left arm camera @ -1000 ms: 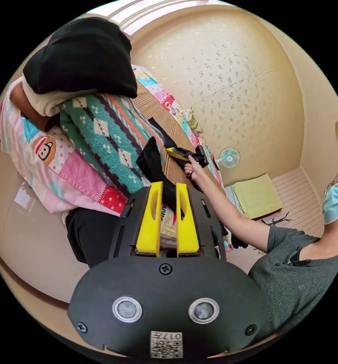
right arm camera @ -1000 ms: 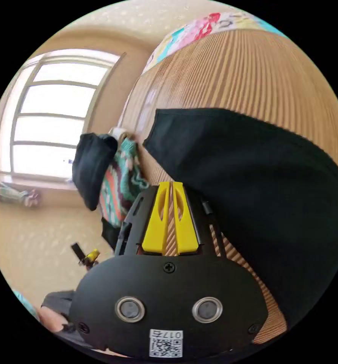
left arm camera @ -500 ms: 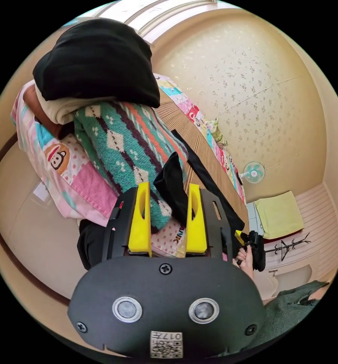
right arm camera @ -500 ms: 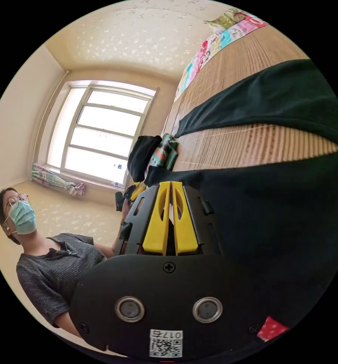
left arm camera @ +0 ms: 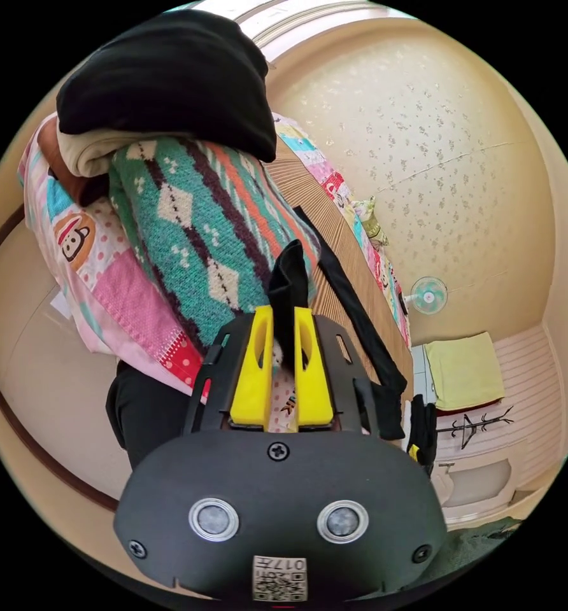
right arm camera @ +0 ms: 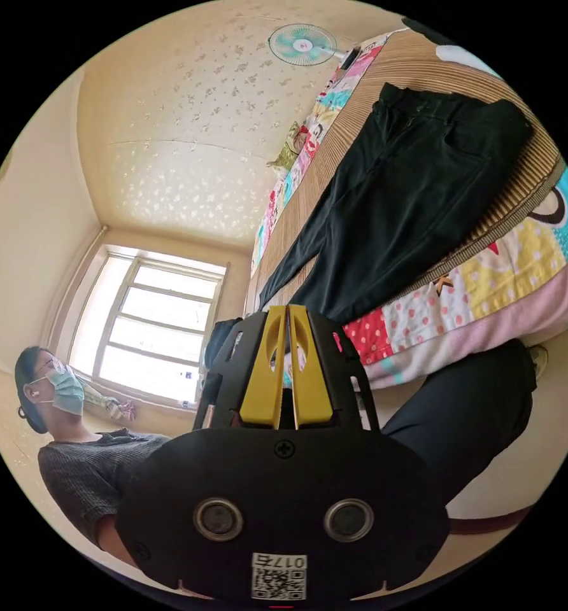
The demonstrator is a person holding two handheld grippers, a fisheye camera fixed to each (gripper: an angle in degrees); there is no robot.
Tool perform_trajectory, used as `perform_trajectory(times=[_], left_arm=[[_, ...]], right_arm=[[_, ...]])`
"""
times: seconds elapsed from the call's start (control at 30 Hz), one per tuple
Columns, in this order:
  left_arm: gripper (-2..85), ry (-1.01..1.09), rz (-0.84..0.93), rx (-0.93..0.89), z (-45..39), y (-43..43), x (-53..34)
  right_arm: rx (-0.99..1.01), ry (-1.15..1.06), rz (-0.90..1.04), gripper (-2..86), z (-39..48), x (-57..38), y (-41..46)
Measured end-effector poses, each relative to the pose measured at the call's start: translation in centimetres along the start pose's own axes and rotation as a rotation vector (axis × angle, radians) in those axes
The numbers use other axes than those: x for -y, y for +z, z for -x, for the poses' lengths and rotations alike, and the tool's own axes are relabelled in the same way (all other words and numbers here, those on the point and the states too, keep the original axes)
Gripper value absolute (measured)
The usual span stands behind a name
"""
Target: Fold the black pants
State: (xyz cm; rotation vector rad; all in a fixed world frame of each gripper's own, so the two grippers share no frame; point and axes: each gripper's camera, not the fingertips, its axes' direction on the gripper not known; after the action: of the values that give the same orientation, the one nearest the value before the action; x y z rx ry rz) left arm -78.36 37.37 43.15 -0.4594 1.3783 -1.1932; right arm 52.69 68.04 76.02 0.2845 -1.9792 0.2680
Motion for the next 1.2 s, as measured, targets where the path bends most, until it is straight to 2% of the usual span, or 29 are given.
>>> perform_trajectory(times=[0.13,0.23,0.33,0.57,0.7,0.77,0.83,1.0,1.2], left_arm=[[1.3,0.052,-0.022,-0.199,-0.8,-1.2,0.7],[0.1,0.071,-0.041,-0.208,-1.7,-2.4,1.0],[-0.3,0.067,-0.038,-0.218,-2.0,-2.7,1.5],[-0.4,0.011,-0.032,-0.212,-2.0,-1.9,1.8],[-0.4,-0.009,-0.027,-0.208,-1.9,-1.4,1.9],[-0.5,-0.006,-0.021,-0.189,-2.1,-1.1,2.0],[-0.6,-0.007,-0.013,-0.186,-2.2,-0.7,2.2],[-0.8,-0.026,-0.011,-0.253,-2.3,-0.3,3.0],[-0.9,-0.031,-0.068,-0.247,-2.1,-2.7,1.6]], right_arm=[[-0.168,0.067,-0.249,3.2,1.5,-0.9,-4.6],[-0.237,0.188,-0.417,5.8,0.1,-1.3,-8.5],[-0.249,0.265,-0.476,7.1,-1.1,-0.7,-9.9],[-0.279,0.267,-0.487,9.1,0.1,1.9,-7.9],[-0.417,0.311,-0.418,10.6,0.5,3.7,-5.5],[-0.454,0.3,-0.373,9.7,0.9,4.4,-4.1],[-0.486,0.31,-0.346,5.2,1.6,5.0,-2.7],[-0.34,0.246,-0.467,1.9,5.5,2.2,-3.3],[-0.341,0.146,-0.537,1.1,11.5,-5.4,-4.9]])
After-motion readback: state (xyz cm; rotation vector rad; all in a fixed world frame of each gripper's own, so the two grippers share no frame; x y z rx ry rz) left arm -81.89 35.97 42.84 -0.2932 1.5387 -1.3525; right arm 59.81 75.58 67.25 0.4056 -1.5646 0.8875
